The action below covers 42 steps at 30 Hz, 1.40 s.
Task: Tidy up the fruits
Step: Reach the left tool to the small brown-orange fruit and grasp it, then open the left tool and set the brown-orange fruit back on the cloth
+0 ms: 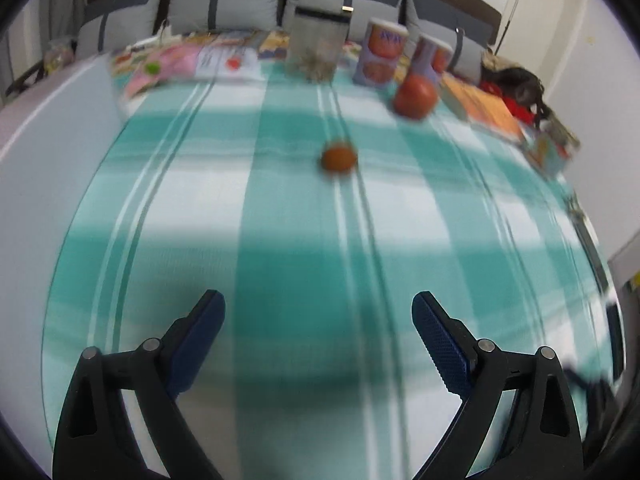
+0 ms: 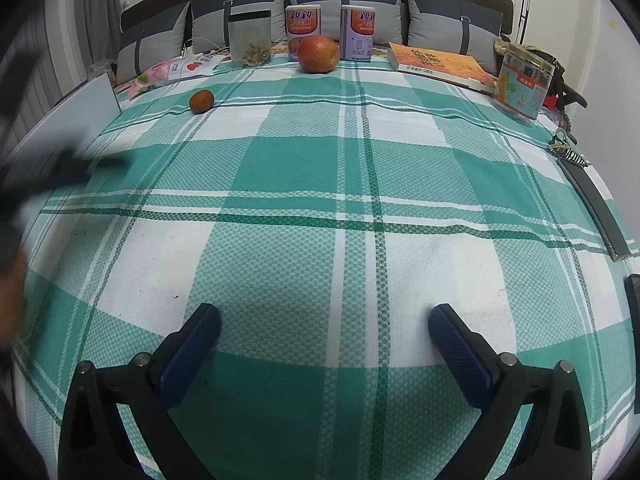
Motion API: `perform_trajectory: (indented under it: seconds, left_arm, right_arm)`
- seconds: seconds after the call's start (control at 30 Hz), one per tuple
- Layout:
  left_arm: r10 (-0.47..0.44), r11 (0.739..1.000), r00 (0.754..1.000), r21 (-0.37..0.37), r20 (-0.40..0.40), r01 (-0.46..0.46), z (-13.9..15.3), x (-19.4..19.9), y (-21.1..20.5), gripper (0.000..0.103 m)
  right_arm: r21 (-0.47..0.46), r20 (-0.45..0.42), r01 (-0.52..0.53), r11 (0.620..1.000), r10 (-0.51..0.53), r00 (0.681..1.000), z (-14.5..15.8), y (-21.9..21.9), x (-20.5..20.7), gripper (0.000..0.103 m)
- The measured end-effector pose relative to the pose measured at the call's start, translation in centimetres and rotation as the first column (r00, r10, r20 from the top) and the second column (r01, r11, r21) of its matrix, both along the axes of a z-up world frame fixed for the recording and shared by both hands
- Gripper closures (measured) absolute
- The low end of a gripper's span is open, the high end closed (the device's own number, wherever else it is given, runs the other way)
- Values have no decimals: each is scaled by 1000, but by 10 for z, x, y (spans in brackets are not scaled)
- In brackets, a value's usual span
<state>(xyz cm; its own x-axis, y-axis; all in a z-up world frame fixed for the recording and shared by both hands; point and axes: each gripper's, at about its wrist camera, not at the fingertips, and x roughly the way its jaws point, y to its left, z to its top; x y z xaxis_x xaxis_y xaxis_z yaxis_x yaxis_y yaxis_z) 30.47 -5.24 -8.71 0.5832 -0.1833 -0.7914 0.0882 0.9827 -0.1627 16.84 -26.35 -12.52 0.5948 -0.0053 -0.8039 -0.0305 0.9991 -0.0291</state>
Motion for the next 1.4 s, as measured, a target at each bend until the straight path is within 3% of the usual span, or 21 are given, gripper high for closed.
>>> perform_trajectory:
  seconds: [0.13, 0.23, 0.33, 0.37, 0.4, 0.43, 0.5, 0.6, 0.77, 1.0, 1.03, 1.07, 1.13, 1.3, 1.4]
  left_arm:
    - [-23, 997, 999, 73, 32, 20, -9, 60, -24, 9]
    - [13, 996, 1000, 93, 23, -15, -23, 85, -30, 13]
    - [54, 995, 997, 85, 47, -57, -26, 89, -28, 41]
    - [44, 997, 998, 61, 52, -48, -26, 88, -27, 58]
    - [40, 998, 998, 49, 58, -43, -24, 87, -27, 67]
    - [34, 998, 997, 46, 68, -38, -22, 85, -26, 73]
    - [26, 999, 997, 39, 67, -28, -19, 79, -26, 73]
    - [-4, 1000, 999, 20, 43, 3, -9, 56, -23, 74]
    - [-83, 996, 996, 46, 11, 83, 6, -20, -7, 73]
    - [-70, 994, 997, 78, -45, 73, -19, -81, 20, 70]
    - [-65, 995, 998, 80, -26, 67, -19, -84, 21, 66]
    - [-52, 992, 999, 111, -7, 53, -19, -85, 21, 46]
    - [-14, 988, 1000, 151, 2, 13, -24, -85, 22, 16]
    - [5, 989, 1000, 148, 17, -8, -30, -82, 26, 12]
    - [12, 987, 1000, 163, 19, -15, -31, -82, 24, 10]
  right_arm:
    - [0, 0, 0, 1000, 0, 1000, 0, 0, 0, 0]
    - [1, 0, -1, 1000, 1, 1000, 0, 0, 0, 0]
    - [0, 0, -1, 1000, 1, 1000, 0, 0, 0, 0]
    - [0, 0, -1, 1000, 1, 1000, 0, 0, 0, 0]
    - [0, 0, 0, 1000, 0, 1000, 0, 0, 0, 0]
    - [0, 0, 0, 1000, 0, 1000, 0, 0, 0, 0]
    - [1, 0, -1, 1000, 1, 1000, 0, 0, 0, 0]
    - [1, 0, -1, 1000, 1, 1000, 0, 0, 0, 0]
    - [0, 1, -1, 1000, 1, 1000, 0, 0, 0, 0]
    - [-1, 1, 0, 1000, 0, 1000, 0, 1, 0, 0]
    - [-1, 1, 0, 1000, 0, 1000, 0, 1, 0, 0]
    - [-2, 1, 0, 1000, 0, 1000, 0, 1, 0, 0]
    - [1, 0, 1, 1000, -1, 1000, 1, 0, 0, 0]
    - [37, -8, -29, 999, 29, 1000, 5, -7, 3, 0]
    - [17, 60, -44, 999, 43, 997, 28, -19, 36, 0]
